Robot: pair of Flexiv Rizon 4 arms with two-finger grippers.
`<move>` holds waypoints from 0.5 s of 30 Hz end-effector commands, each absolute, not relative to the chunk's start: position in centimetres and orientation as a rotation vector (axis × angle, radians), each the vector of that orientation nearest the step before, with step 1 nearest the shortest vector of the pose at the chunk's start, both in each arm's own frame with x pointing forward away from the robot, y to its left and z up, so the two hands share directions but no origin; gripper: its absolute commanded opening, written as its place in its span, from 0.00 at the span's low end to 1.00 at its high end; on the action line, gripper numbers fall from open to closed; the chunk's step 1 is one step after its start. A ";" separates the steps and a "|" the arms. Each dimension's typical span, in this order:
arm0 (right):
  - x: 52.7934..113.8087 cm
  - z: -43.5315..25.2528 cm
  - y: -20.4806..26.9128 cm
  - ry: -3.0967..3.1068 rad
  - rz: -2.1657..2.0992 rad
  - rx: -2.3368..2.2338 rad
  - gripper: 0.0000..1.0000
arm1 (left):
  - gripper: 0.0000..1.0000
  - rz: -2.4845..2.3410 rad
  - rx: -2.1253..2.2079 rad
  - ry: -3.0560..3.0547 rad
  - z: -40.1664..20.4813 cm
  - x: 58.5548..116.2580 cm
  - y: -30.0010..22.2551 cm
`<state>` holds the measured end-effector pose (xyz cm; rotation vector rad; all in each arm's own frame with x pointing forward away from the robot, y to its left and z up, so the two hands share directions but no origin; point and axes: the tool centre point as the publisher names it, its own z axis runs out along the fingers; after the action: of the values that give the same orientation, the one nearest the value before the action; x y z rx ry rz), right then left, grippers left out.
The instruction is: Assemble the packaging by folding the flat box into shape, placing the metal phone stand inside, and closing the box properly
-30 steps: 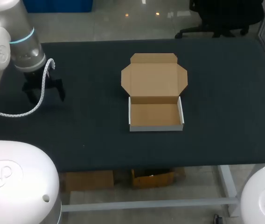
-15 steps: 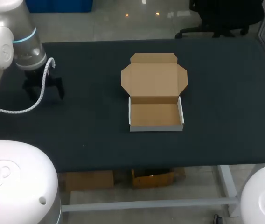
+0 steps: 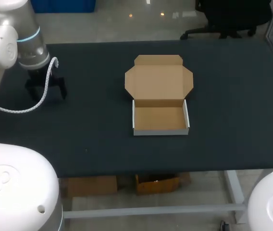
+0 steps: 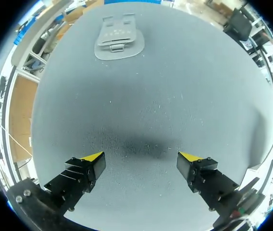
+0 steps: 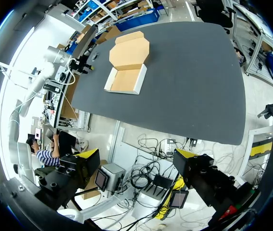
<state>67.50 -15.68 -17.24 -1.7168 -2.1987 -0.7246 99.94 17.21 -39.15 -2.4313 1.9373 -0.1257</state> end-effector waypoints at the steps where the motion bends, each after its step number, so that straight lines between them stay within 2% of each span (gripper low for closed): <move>1: 67.4 -17.1 -15.8 -2.198 -0.724 -1.714 1.00 | 1.00 -0.113 -2.440 1.940 -39.6 100.9 17.4; 15: 67.4 -17.1 -15.8 -2.198 -0.724 -1.714 1.00 | 1.00 -0.094 -2.449 1.923 -40.2 102.6 18.3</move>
<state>67.47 -15.68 -17.21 -1.7172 -2.1986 -0.7247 101.99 18.27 -39.98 -2.4443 1.9184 -0.1105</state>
